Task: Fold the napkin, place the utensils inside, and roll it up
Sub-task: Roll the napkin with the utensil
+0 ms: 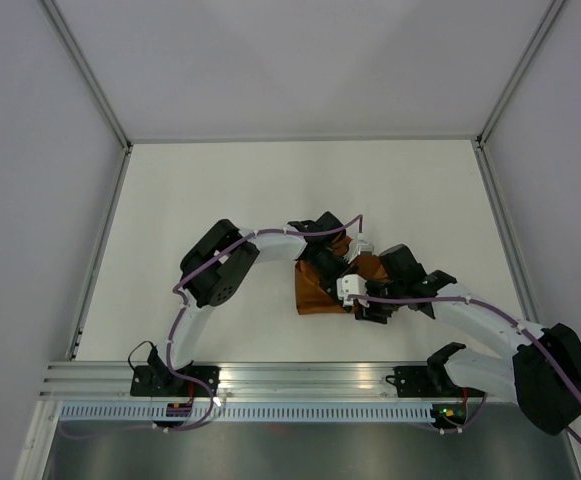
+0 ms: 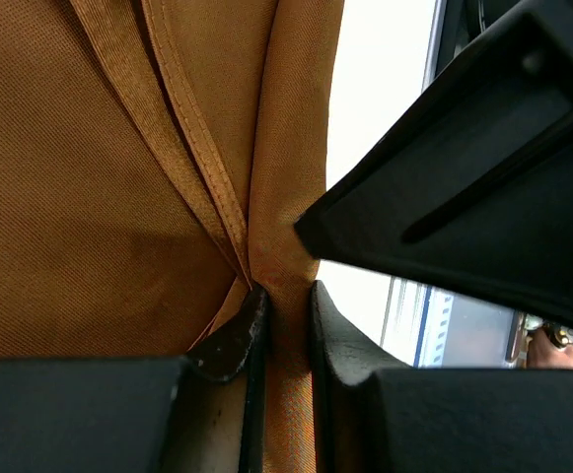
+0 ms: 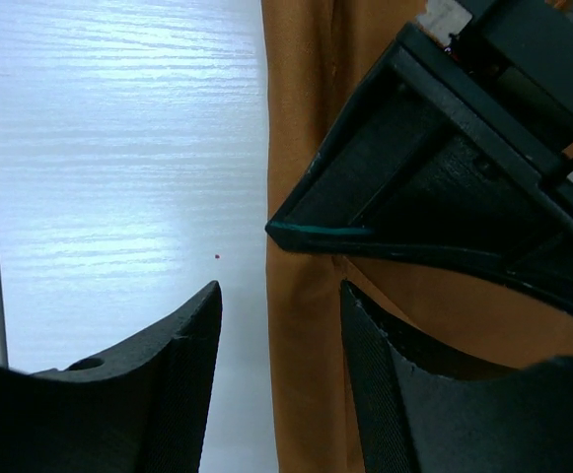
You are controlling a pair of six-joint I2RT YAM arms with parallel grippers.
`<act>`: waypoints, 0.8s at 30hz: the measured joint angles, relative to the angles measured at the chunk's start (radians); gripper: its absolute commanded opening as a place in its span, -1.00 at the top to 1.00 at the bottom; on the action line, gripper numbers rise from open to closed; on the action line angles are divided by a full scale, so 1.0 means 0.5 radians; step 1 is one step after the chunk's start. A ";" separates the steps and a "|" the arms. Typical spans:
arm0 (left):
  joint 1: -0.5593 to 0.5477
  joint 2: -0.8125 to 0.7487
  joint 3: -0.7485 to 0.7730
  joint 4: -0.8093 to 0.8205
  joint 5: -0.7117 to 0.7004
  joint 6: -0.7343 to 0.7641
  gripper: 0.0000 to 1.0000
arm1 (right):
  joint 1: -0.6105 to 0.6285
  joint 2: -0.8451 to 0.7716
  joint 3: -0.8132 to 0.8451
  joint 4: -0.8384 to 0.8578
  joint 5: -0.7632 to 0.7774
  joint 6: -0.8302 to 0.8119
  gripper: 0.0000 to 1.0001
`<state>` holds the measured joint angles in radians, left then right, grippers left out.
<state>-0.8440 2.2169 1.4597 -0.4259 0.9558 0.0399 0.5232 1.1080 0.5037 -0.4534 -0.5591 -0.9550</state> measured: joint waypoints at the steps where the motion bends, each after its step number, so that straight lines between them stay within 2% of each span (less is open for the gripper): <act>1: 0.001 0.002 0.002 0.000 0.001 -0.004 0.95 | 0.016 0.015 -0.001 0.024 0.012 0.010 -0.14; 7: 0.008 0.029 0.030 -0.024 0.027 -0.027 0.95 | 0.102 0.110 -0.008 0.134 0.074 0.053 -0.02; 17: 0.025 0.066 0.066 -0.066 0.066 -0.050 0.95 | 0.179 0.198 -0.011 0.243 0.192 0.094 0.40; 22: 0.031 0.067 0.066 -0.076 0.067 -0.050 0.68 | 0.182 0.237 -0.009 0.285 0.212 0.094 0.49; 24: 0.034 0.067 0.066 -0.080 0.066 -0.050 0.56 | 0.184 0.240 -0.009 0.294 0.216 0.092 0.65</act>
<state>-0.8268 2.2505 1.4929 -0.4660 0.9890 0.0151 0.6151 1.2282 0.4992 -0.3065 -0.4511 -0.9089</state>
